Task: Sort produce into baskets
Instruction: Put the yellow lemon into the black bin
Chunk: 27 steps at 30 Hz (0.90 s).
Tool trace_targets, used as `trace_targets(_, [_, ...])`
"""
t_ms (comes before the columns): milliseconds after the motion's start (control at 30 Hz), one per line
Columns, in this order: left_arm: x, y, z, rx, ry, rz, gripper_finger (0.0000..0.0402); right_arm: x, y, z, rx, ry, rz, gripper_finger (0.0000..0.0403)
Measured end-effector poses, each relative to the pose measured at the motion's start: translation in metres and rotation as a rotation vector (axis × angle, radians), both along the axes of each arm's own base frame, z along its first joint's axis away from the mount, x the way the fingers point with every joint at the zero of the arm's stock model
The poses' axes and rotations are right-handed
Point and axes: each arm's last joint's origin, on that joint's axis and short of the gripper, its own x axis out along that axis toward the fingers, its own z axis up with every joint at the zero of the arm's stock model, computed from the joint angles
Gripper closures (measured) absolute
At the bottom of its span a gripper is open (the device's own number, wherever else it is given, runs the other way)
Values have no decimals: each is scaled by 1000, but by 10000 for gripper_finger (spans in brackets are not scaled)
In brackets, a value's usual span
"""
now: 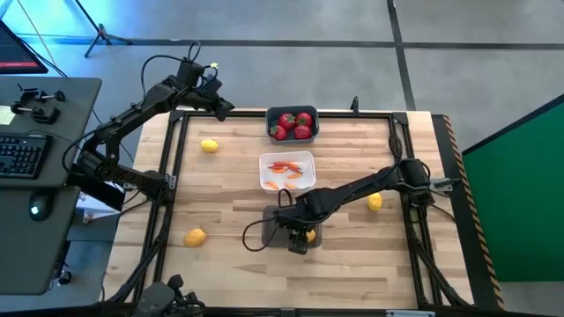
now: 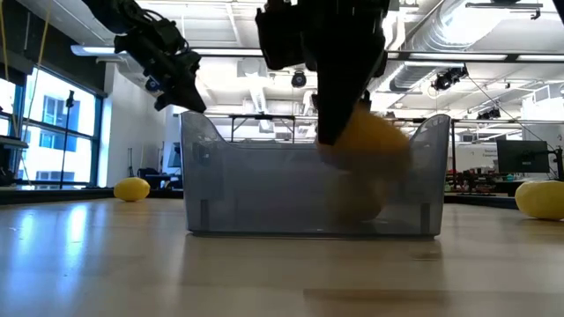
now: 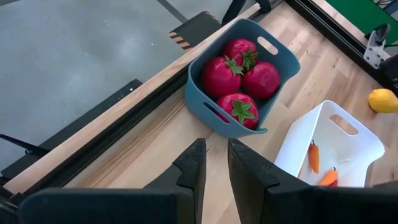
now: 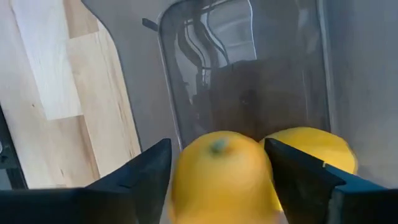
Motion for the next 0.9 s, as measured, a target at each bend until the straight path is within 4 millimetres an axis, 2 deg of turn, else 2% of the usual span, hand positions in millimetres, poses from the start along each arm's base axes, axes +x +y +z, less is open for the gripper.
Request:
trace_targets(233, [-1,-1,-2,-20,14,1,349,5,2,-11,27,9,0,147])
trace_targets(400, [-2,-3,-3,-24,33,-12,336,6,3,-7,30,7,1,145])
trace_targets(500, [-2,-4,-4,-14,56,-41,313,6,3,9,20,5,28,144])
trace_targets(633, [-3,-9,-8,0,112,-112,277,2,-2,41,-34,-3,89,144])
trace_targets(800, [-7,-16,-14,32,279,-163,240,-10,-23,81,-88,38,96,148])
trace_targets(900, [-9,-22,-18,31,393,-215,226,-18,-41,98,-107,31,77,170])
